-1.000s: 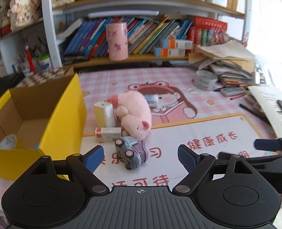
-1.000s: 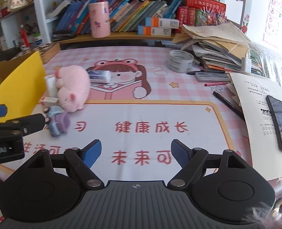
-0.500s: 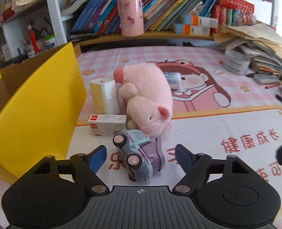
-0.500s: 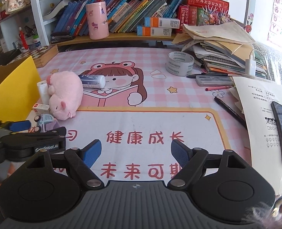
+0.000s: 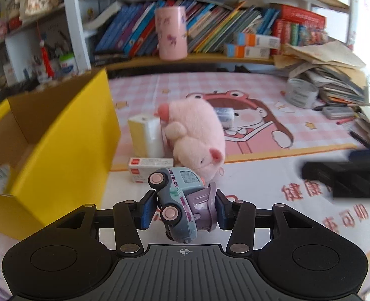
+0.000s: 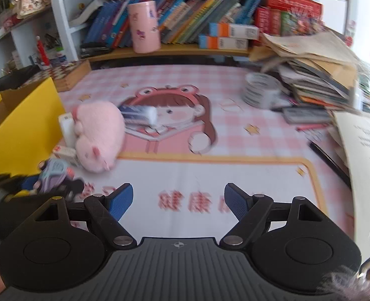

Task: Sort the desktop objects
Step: 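Grasp the toy car with the left tool while the right tool closes on the pig, then lift the toy car with the left tool while the right tool lifts the pink pig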

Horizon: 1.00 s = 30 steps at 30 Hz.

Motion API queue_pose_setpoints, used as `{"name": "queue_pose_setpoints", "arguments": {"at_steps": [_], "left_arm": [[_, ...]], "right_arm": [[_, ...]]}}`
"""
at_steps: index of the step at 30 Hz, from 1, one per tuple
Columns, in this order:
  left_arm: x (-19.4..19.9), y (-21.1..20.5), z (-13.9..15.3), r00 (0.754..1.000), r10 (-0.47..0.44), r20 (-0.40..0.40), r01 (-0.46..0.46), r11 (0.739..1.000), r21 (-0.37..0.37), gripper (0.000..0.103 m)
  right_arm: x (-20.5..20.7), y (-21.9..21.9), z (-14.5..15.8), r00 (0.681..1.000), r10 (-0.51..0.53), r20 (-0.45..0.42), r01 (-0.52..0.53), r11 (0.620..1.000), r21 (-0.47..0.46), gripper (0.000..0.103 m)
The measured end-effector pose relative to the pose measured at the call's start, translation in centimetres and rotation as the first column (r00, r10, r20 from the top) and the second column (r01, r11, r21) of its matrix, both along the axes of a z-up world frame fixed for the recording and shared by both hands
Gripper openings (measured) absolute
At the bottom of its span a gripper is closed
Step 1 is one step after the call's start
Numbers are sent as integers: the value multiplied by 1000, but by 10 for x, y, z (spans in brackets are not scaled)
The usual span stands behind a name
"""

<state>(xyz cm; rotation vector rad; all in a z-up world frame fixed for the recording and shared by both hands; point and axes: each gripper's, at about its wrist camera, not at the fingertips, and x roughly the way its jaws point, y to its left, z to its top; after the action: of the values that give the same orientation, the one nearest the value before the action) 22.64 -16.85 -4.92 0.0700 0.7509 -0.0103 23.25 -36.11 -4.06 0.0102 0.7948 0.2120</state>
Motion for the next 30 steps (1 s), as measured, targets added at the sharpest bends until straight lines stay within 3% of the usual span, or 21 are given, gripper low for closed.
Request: {"name": "queue_pose_setpoints", "arguments": {"at_steps": [3, 8, 15, 19, 22, 30], "left_arm": [[-16, 3, 14, 1000, -14, 9, 13, 1000, 12, 47], [-31, 15, 28, 999, 24, -27, -25, 999, -32, 47], [-48, 28, 45, 998, 63, 25, -61, 996, -61, 47], [-53, 32, 48, 996, 81, 29, -79, 996, -49, 47], [-54, 36, 51, 995, 95, 37, -94, 995, -45, 47], [-56, 38, 56, 997, 57, 44, -55, 997, -50, 47]], "right_arm": [[21, 15, 1, 999, 44, 13, -45, 999, 14, 79], [59, 47, 0, 988, 151, 19, -152, 988, 39, 78], [112, 88, -18, 974, 208, -92, -197, 973, 121, 76], [123, 103, -31, 965, 226, -136, -207, 969, 138, 73], [128, 106, -40, 964, 212, -163, -191, 972, 136, 63], [123, 97, -34, 967, 209, -149, -185, 970, 159, 55]]}}
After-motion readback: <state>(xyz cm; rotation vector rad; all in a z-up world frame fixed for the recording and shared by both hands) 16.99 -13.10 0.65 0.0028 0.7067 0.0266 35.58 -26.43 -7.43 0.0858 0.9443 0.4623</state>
